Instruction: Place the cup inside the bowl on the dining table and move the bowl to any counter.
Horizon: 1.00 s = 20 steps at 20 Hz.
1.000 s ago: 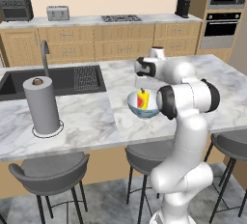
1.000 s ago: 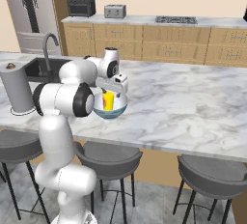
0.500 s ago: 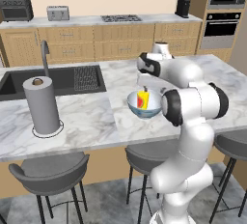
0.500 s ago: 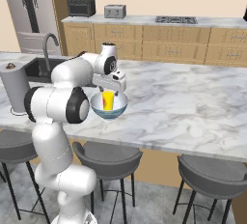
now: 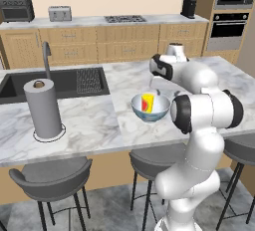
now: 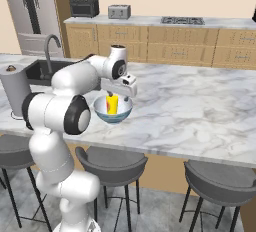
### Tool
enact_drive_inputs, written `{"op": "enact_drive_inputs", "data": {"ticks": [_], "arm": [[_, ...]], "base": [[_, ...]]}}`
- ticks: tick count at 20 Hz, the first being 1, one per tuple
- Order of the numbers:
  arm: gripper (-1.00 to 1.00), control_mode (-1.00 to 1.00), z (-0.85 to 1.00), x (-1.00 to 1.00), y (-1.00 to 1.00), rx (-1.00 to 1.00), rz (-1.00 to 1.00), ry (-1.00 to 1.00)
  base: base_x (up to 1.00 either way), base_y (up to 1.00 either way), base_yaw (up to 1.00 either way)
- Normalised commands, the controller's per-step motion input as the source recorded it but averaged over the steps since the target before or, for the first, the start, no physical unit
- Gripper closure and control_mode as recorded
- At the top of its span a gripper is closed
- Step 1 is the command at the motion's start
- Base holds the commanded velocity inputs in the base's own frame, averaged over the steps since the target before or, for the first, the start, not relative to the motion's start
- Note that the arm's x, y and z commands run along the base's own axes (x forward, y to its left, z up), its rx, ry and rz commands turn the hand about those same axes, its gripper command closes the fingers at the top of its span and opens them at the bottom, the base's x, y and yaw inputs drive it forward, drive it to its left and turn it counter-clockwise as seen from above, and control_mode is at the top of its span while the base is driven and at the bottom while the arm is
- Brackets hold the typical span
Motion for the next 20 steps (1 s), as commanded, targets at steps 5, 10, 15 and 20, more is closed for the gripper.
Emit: {"op": "enact_drive_inputs", "data": {"ticks": [5,10,15,20], "arm": [[-1.0,-1.0,0.0,0.04,-0.27,0.0,0.05,0.0],[-1.0,-1.0,-0.07,0.19,-0.18,0.01,0.11,0.0],[-1.0,-1.0,-0.03,0.01,-0.17,0.05,0.17,0.0],[-1.0,-1.0,0.0,0.0,-0.25,0.14,0.17,0.0]], "base": [[0.0,0.0,0.0],[0.0,0.0,0.0],[0.0,0.0,0.0],[0.0,0.0,0.0]]}}
